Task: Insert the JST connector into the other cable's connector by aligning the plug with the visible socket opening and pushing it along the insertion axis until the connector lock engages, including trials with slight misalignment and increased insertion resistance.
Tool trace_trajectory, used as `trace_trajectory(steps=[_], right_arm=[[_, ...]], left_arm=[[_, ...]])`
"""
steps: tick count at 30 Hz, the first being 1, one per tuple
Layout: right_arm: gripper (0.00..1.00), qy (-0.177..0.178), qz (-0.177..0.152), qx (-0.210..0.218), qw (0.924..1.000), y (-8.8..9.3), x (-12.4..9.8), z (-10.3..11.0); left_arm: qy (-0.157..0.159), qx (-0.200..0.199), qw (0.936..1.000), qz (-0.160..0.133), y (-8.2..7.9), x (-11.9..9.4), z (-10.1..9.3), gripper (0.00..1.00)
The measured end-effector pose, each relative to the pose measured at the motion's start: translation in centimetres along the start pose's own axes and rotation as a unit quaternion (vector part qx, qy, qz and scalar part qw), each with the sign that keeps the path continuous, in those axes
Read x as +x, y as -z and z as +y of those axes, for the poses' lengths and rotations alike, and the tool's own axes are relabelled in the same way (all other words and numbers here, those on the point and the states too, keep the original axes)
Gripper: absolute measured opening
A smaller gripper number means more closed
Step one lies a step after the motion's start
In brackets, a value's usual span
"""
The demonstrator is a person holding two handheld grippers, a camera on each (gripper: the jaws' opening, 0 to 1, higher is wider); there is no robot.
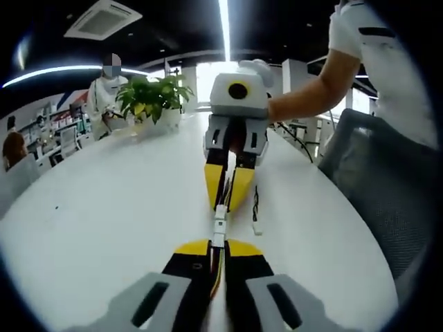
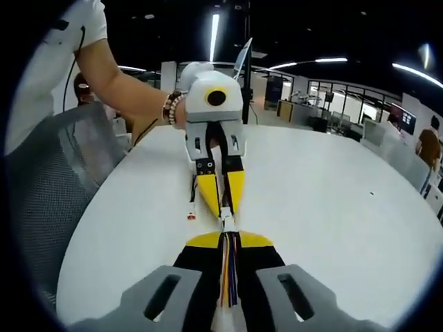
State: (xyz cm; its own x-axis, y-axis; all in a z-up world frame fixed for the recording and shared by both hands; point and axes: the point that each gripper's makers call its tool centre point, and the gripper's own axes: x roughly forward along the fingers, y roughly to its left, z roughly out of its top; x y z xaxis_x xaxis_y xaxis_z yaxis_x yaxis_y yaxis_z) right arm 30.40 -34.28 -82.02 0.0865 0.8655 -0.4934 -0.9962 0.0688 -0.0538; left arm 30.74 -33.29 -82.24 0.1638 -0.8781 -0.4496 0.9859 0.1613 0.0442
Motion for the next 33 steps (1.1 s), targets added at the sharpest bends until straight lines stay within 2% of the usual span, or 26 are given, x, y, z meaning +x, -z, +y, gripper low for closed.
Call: trace_trajectory(steps=[4, 10, 14, 16, 18, 22, 33], right_arm=[[0.04, -0.003, 0.007, 0.000, 1.0000, 0.3, 0.1, 0.0], [0.04, -0.005, 0.010, -0.009, 0.9999, 0.3, 0.1, 0.0], [0.04, -0.016, 0.019, -0.019, 0.9995, 0.4, 0.3, 0.5], [0.04, -0.026, 0.014, -0.018, 0.9994, 0.2, 0.4, 0.9], [0.04, -0.024, 0.020, -0.023, 0.9993, 0.3, 0.5, 0.8], [0.04, -0.019, 0.021, -0.019, 0.9994, 0.2, 0.7, 0.5], [0.03, -0.013, 0.020, -0.016, 0.9996, -0.3, 1.0, 0.2]], left_arm=[[0.001, -0.006, 0.9999, -0.008, -0.2, -0.1, 0.1, 0.01], [0.003, -0.002, 1.0000, -0.004, 0.0, -0.3, 0.2, 0.01], [0.011, 0.026, 0.9996, 0.010, 0.3, -0.2, -0.1, 0.01], [0.018, 0.028, 0.9995, 0.003, -0.2, -0.1, -0.4, 0.01], [0.014, 0.039, 0.9990, 0.015, 0.0, 0.0, -0.2, 0.00], [0.008, 0.042, 0.9989, 0.020, -0.1, 0.1, 0.0, 0.00], [0.001, 0.044, 0.9988, 0.020, -0.3, -0.2, 0.2, 0.00]])
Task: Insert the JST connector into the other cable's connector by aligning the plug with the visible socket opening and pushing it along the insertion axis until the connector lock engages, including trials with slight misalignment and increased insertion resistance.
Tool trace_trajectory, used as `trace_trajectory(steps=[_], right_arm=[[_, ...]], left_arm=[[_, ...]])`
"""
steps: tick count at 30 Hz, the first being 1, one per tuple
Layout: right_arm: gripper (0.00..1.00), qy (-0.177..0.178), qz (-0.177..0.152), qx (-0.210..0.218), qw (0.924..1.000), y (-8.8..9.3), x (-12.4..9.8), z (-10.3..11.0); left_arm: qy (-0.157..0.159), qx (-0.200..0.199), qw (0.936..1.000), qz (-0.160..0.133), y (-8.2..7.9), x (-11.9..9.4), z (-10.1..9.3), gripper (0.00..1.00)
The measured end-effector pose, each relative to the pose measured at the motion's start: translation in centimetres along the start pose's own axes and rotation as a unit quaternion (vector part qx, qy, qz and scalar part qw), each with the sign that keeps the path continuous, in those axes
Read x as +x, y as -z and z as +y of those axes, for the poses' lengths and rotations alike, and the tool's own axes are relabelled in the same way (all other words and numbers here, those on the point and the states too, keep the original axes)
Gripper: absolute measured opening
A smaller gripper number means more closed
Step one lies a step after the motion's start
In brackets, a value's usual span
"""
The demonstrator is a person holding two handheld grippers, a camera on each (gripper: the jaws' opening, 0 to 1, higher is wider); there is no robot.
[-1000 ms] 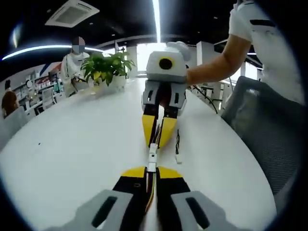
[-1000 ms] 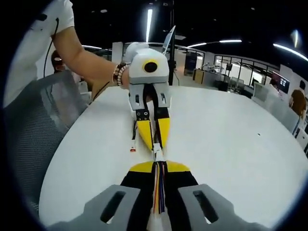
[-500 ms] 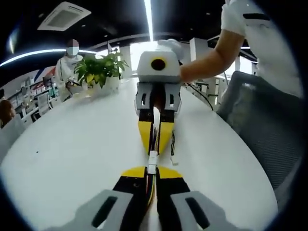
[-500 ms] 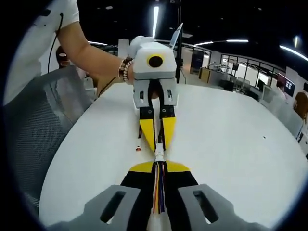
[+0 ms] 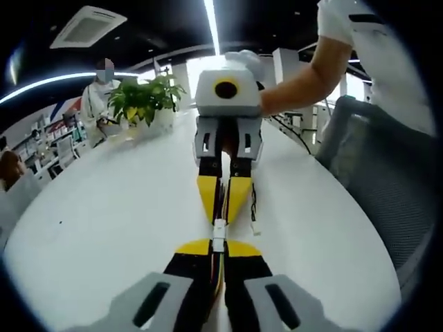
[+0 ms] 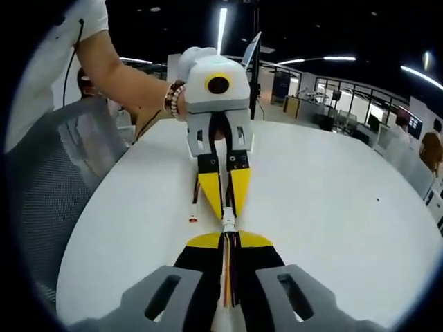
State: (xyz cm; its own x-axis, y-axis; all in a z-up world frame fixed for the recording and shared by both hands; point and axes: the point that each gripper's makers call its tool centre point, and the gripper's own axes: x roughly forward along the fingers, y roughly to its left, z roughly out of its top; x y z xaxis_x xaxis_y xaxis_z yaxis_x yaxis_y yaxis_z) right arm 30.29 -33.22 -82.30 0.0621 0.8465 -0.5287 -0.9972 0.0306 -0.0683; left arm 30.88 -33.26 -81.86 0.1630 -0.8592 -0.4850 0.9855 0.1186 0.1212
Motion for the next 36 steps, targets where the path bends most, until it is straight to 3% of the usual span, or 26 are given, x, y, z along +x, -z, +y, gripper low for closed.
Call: trace_trajectory(steps=[15, 23, 36], right_arm=[[0.03, 0.006, 0.006, 0.003, 1.0000, 0.4, 0.0, -0.1], [0.03, 0.027, -0.005, 0.012, 0.9996, 0.6, 0.0, -2.3], [0.04, 0.047, -0.003, 0.029, 0.9985, 2.0, 0.6, -4.8]], left_arm=[[0.005, -0.006, 1.0000, -0.002, 0.3, 0.4, 0.2, 0.00], [-0.013, -0.028, 0.9995, -0.002, 0.5, 0.8, 2.4, 0.00], [-0.006, -0.026, 0.9994, 0.023, 1.5, 2.3, 4.9, 0.00]])
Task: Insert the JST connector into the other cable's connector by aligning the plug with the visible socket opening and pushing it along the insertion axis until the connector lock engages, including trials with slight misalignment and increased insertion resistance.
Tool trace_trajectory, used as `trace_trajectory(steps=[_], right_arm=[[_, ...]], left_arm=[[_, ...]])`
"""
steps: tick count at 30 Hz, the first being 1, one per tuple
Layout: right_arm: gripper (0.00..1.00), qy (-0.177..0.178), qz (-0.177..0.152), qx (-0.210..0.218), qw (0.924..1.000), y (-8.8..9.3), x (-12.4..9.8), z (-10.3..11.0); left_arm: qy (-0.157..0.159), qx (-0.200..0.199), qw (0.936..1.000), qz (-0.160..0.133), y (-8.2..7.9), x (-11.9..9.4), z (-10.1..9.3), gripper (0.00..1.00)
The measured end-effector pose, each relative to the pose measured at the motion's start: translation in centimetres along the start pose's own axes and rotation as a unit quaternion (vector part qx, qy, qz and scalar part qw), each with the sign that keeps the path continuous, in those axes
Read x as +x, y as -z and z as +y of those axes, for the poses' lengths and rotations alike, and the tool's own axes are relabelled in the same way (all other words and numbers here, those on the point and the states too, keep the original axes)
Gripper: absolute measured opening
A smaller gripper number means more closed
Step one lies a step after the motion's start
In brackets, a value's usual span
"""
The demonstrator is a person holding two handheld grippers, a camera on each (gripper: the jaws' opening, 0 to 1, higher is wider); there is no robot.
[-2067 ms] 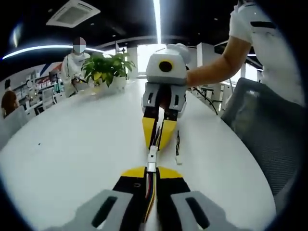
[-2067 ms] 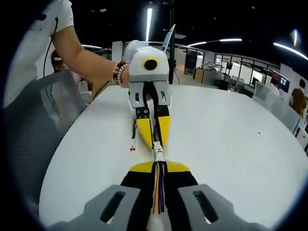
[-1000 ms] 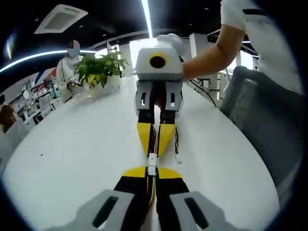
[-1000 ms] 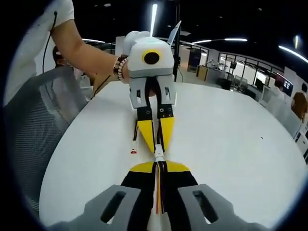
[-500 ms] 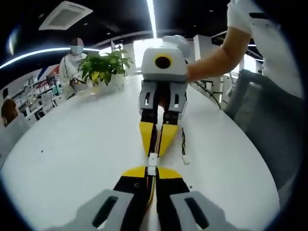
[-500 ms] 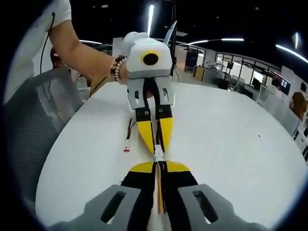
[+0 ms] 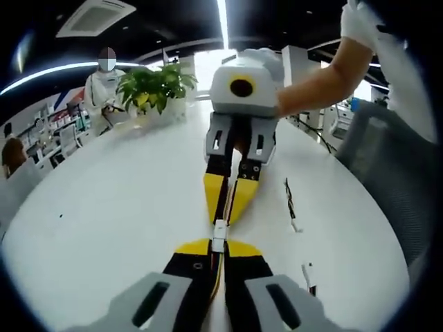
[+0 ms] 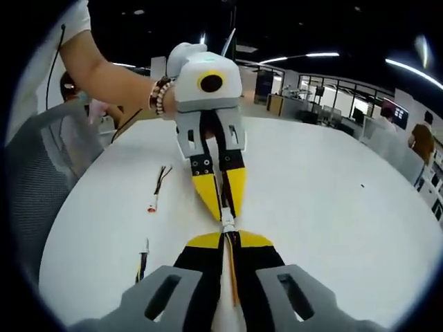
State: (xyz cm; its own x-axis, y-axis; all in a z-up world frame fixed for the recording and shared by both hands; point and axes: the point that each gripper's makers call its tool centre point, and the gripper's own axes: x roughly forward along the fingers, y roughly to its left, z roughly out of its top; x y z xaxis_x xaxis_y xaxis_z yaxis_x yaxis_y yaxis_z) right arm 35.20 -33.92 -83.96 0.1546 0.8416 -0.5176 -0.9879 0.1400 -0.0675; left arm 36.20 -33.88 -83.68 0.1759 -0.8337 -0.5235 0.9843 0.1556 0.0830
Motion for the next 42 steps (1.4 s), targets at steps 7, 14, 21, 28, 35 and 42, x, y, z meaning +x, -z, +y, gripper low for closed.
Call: trace_trajectory(steps=[7, 14, 21, 28, 35, 42], right_arm=[[0.04, 0.002, -0.002, 0.011, 0.9999, 0.26, 0.21, -0.27], [0.04, 0.006, 0.001, 0.018, 0.9998, 0.50, 0.37, -0.33], [0.05, 0.011, -0.001, 0.035, 0.9993, 0.72, 0.47, -0.43], [0.07, 0.019, -0.005, 0.041, 0.9990, 0.69, 0.61, -0.57], [0.08, 0.019, -0.011, 0.048, 0.9986, 0.69, 0.62, -0.61], [0.08, 0.023, -0.025, 0.044, 0.9985, 0.68, 0.58, -0.50]], left_arm=[[0.001, -0.008, 0.9999, 0.008, 0.41, 0.15, 0.32, 0.00], [-0.001, -0.014, 0.9998, 0.012, 0.54, 0.27, 0.34, 0.00], [-0.004, -0.015, 0.9998, 0.014, 0.58, 0.40, 0.50, 0.00], [-0.006, -0.014, 0.9997, 0.018, 0.54, 0.61, 0.43, 0.01], [-0.008, -0.013, 0.9997, 0.019, 0.60, 0.63, 0.55, 0.01], [-0.012, -0.007, 0.9996, 0.024, 0.64, 0.59, 0.51, 0.01]])
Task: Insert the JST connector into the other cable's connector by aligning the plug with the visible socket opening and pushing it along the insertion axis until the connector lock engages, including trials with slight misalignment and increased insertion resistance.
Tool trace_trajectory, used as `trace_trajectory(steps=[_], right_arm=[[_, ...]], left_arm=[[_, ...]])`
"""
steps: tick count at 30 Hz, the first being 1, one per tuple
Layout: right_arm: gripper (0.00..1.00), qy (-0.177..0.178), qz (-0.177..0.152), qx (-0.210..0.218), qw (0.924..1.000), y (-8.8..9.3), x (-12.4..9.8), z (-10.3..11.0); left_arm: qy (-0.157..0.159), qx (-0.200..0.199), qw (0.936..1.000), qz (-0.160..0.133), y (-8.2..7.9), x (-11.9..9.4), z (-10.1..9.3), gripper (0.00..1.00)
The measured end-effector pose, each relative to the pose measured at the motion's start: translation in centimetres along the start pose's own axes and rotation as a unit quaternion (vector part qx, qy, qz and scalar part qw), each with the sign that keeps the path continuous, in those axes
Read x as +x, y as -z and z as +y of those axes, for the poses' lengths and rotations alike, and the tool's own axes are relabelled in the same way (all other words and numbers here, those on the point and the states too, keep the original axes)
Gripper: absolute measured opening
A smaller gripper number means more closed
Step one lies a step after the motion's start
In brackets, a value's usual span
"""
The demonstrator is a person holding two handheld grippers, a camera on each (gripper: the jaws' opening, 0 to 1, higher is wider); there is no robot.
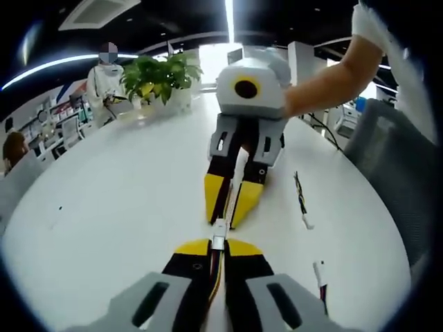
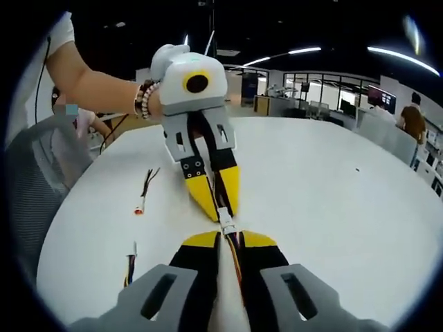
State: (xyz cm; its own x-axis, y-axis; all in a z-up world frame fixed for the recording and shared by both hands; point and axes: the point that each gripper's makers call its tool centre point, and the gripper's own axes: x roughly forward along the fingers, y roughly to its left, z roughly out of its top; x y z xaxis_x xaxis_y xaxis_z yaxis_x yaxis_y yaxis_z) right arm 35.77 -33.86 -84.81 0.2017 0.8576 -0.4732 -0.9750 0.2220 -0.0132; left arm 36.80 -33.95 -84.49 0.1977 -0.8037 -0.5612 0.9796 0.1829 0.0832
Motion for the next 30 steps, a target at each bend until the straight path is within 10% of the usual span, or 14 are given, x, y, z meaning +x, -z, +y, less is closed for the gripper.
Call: trace_trajectory(steps=[30], right_arm=[[0.22, 0.033, 0.000, 0.014, 0.9994, 0.06, -0.43, -0.63]], left_arm=[[-0.055, -0.029, 0.9981, -0.002, -0.10, -0.09, -0.11, 0.21]])
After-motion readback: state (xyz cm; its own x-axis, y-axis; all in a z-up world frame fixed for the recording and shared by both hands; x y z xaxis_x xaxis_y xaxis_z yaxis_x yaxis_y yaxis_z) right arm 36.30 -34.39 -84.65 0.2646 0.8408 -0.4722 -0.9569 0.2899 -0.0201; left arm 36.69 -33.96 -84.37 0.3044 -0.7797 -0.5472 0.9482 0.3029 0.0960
